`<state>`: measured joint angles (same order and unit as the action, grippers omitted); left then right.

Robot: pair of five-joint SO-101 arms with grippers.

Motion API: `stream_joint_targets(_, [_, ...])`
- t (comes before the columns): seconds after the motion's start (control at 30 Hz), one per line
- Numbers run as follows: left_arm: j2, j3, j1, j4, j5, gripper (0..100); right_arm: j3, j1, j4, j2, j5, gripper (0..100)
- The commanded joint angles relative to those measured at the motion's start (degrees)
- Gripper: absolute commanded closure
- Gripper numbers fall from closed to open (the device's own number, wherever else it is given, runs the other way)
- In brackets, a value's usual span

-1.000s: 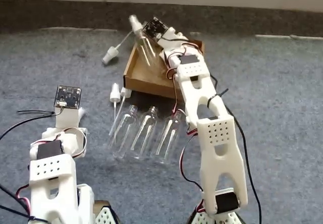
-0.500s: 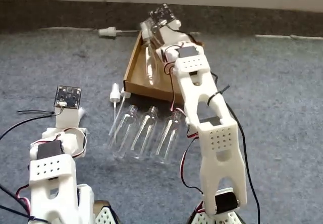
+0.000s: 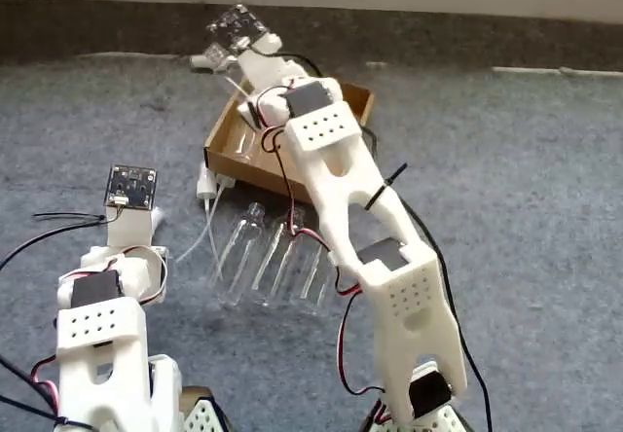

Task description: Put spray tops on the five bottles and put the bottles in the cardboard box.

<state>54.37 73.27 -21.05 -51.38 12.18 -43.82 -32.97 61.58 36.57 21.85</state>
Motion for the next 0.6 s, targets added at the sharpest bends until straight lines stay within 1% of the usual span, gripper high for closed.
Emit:
stream_joint_targets(0.0, [0.3,-0.1,0.8,0.8,0.5,85,-3.9,-2.7,7.8,-6.5,-0.9,96.8])
stream_joint_targets(0.03, [0.3,-0.1,0.8,0.8,0.4,85,-3.8,-3.0,9.2,-7.1,-3.1,96.9])
stream_joint_targets(0.07, [0.3,-0.1,0.8,0.8,0.4,85,-3.8,-3.1,10.1,-7.3,-6.9,96.9])
stream_joint_targets(0.17, [0.3,-0.1,0.8,0.8,0.4,85,-3.9,-3.5,10.8,-7.8,-23.3,96.9])
stream_joint_targets(0.23, [0.3,-0.1,0.8,0.8,0.4,85,-3.6,-4.4,11.2,-7.6,-31.0,96.9])
stream_joint_targets(0.3, [0.3,-0.1,0.8,0.8,0.4,85,-3.5,-6.1,12.3,-7.5,-30.8,96.9])
stream_joint_targets(0.47, [0.3,-0.1,0.8,0.8,0.4,85,-3.5,-12.5,20.8,-7.4,-21.4,96.9])
stream_joint_targets(0.57, [0.3,-0.1,0.8,0.8,0.4,85,-3.4,-13.4,22.0,-7.3,-16.3,96.4])
